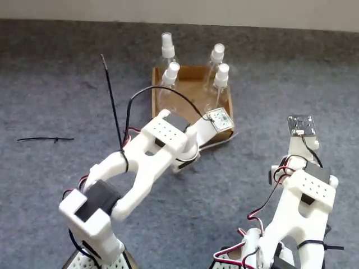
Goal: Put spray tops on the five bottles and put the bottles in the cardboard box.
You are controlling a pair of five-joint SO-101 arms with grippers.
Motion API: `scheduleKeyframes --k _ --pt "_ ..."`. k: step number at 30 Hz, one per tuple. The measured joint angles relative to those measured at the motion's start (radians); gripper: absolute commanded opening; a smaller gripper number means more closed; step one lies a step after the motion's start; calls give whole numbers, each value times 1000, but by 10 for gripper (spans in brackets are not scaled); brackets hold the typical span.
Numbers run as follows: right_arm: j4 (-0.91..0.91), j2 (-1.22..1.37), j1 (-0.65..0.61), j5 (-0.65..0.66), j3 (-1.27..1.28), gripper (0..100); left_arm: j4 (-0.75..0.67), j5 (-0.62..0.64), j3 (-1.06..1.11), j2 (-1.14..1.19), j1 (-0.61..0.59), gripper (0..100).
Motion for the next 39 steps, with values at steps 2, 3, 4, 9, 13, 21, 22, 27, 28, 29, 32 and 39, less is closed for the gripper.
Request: scheduleKeyframes --k 2,3,4,9,13,21,22,27,28,29,32,39 --pt "0 0 3 0 0 4 86 -32 0 -49 0 56" --pt "0 0 5 0 0 4 124 -43 3 -78 -2 56" --pt "0 0 5 0 0 4 169 -57 12 -107 -2 56" --pt "0 0 5 0 0 4 417 -221 94 -275 -21 56" --pt "0 0 5 0 0 4 520 -445 175 -436 -180 56" --pt "0 0 5 0 0 4 528 -896 118 -493 -720 56" --pt "0 0 5 0 0 4 516 -918 94 -471 -764 56" --pt "0 0 5 0 0 4 443 -948 -44 -302 -888 56" --pt "0 0 5 0 0 4 430 -947 -69 -261 -899 56" --pt "0 0 5 0 0 4 422 -934 -94 -215 -904 56" --pt "0 0 5 0 0 4 414 -787 -167 -87 -905 56" --pt "0 0 5 0 0 4 370 -109 -204 -12 -905 66"
